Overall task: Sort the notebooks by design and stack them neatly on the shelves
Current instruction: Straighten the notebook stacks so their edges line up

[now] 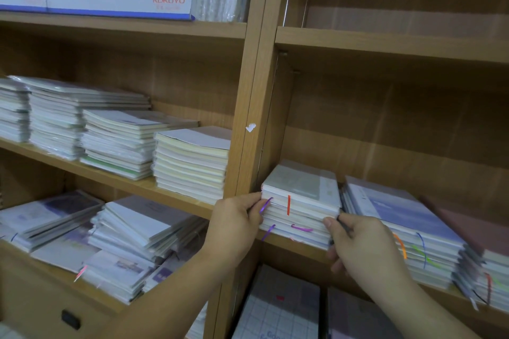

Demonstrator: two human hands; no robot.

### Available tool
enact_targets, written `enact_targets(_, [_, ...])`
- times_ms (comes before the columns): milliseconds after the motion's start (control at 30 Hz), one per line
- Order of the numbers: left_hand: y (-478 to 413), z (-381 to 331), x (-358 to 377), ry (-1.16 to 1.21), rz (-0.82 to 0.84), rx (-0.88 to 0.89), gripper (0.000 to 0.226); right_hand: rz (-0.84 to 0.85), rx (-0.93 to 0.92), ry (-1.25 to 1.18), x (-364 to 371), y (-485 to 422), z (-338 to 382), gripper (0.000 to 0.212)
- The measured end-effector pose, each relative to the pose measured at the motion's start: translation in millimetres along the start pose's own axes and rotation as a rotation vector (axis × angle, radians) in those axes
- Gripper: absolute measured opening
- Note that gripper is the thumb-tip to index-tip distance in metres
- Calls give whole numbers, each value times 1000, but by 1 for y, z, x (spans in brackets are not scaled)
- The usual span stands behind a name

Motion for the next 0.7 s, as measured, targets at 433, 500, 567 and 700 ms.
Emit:
enact_targets(433, [-17,-8,-14,-57,-25,66,21,-31,-56,160,-9,-11,7,38])
enact_targets(500, [-16,-7,-14,-55,-38,73,22,-11,-51,103,-9,-12,9,36])
enact_targets(567, [-15,-7,-15,-67,-48,80,24,-1,-52,103,-9,-12,7,36])
enact_targets(700, [-12,-11,-16,-102,-57,117,23,21,-16,58,-9,-13,5,35])
Point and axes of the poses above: each hand's wrist, its own y-axis away from the middle knuckle, its own x-axis out of the palm, z = x × y, the point moved 4 cm from there along -y, towards the middle knuckle, and after that the axes turned 9 degrees about -y, right-handed, at the moved point
